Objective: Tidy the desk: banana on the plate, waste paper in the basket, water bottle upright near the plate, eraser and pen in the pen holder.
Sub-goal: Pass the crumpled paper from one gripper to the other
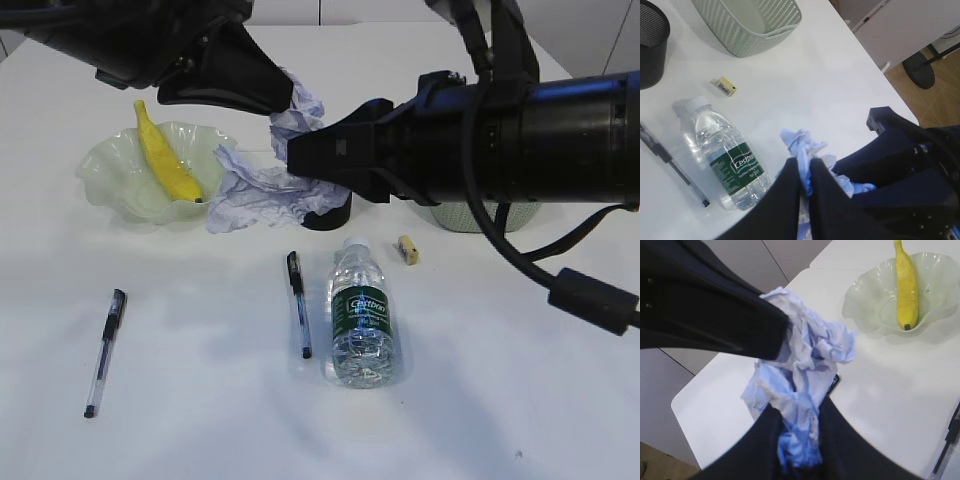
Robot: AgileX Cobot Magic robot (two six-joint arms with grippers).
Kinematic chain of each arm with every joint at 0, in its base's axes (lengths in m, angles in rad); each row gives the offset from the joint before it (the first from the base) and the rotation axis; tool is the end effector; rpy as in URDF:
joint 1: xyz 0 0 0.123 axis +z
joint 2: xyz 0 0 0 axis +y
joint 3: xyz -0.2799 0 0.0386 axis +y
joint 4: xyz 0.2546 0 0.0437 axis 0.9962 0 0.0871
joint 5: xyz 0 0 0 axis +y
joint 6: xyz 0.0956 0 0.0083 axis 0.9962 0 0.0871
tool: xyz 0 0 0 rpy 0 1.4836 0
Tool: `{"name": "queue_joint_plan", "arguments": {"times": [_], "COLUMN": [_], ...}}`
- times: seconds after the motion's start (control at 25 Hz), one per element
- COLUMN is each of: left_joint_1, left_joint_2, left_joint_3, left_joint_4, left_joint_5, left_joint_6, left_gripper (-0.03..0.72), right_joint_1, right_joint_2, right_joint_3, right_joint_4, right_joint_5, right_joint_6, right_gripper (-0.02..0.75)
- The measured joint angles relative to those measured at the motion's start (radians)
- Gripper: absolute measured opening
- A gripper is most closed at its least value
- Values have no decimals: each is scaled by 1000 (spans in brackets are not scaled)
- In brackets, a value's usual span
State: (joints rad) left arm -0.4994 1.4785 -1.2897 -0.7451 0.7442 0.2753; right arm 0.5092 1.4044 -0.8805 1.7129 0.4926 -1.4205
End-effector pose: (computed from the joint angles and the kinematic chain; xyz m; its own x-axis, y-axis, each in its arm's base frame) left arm 0.2741 -0.1997 0.3457 -0.7662 0.0988 -0.6349 0.5195 0.6768 -0.5216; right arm 0.2517 0.1920 0.2860 -0.5425 0.0071 -0.8400 -0.6797 0.5839 0.4439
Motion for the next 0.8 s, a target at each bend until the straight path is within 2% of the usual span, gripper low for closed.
{"name": "queue_joint_plan", "arguments": {"times": [0.16, 0.24, 0.36, 0.44, 0.56, 0.68, 0.8], "left_joint_1": [0, 0, 0, 0, 0, 12, 62], "left_joint_2": [0, 0, 0, 0, 0, -5, -17], "left_joint_3": [0, 0, 0, 0, 0, 0, 0], "left_joint_4": [0, 0, 7, 25, 58, 74, 74], "left_joint_5": [0, 0, 0, -2, -25, -57, -66], "left_joint_6": [0, 0, 0, 0, 0, 0, 0], "left_gripper": [11, 43, 181, 323, 473, 520, 530], "right_joint_1": [0, 0, 0, 0, 0, 0, 0], "right_joint_2": [0, 0, 0, 0, 0, 0, 0], "right_joint_3": [0, 0, 0, 0, 0, 0, 0], "right_joint_4": [0, 0, 0, 0, 0, 0, 0], "right_joint_5": [8, 12, 18, 22, 22, 23, 23], "right_joint_6": [0, 0, -2, -2, -2, -2, 10], "right_gripper": [90, 87, 84, 83, 82, 81, 81]}}
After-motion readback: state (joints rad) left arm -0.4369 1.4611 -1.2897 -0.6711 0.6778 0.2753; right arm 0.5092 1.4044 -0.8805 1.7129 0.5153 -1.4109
